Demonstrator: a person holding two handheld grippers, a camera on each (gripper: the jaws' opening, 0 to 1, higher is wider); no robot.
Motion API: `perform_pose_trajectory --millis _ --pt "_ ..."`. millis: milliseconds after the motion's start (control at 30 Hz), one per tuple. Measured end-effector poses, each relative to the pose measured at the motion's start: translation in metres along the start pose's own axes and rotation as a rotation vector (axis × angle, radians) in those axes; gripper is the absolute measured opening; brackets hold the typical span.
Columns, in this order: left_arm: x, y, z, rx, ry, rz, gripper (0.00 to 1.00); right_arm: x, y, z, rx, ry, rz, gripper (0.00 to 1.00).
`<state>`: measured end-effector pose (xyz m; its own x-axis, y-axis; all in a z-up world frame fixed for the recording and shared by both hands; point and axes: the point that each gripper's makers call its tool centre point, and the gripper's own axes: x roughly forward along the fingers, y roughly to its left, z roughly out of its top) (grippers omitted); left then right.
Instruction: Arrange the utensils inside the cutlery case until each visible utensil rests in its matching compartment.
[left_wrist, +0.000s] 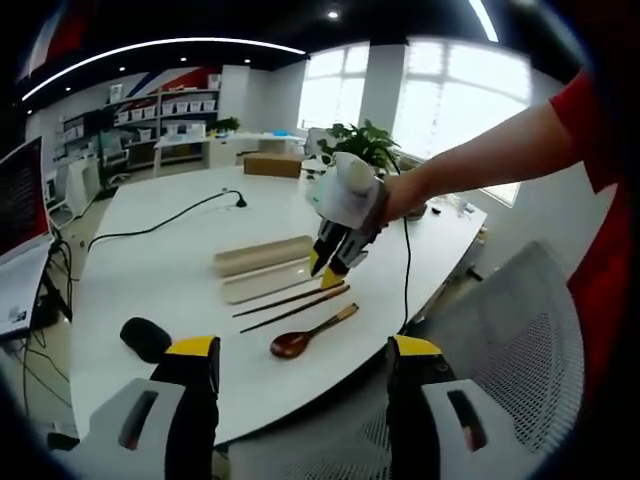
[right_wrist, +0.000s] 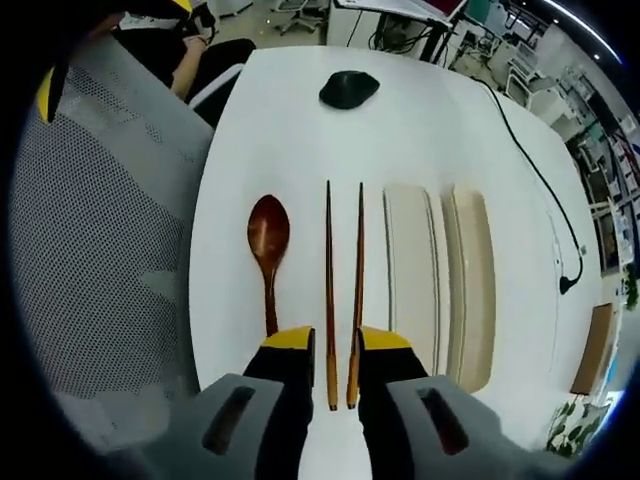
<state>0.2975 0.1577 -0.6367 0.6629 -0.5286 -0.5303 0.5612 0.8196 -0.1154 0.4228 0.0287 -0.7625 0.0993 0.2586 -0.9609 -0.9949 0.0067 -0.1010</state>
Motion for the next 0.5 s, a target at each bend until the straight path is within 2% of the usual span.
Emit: perform_pose_trajectory --millis 233,500 --pt "-0.0001 0.0007 -0.0001 -0.004 -0.001 0.004 0.69 0.008 -0.0042 -0.0092 0.037 0.02 -0.007 0.11" --pt "0.0 -0.0008 0.0 -0.003 -0.001 -0.004 0.69 0.0102 -0.0018 -0.0073 0.048 0.011 0.006 0.12"
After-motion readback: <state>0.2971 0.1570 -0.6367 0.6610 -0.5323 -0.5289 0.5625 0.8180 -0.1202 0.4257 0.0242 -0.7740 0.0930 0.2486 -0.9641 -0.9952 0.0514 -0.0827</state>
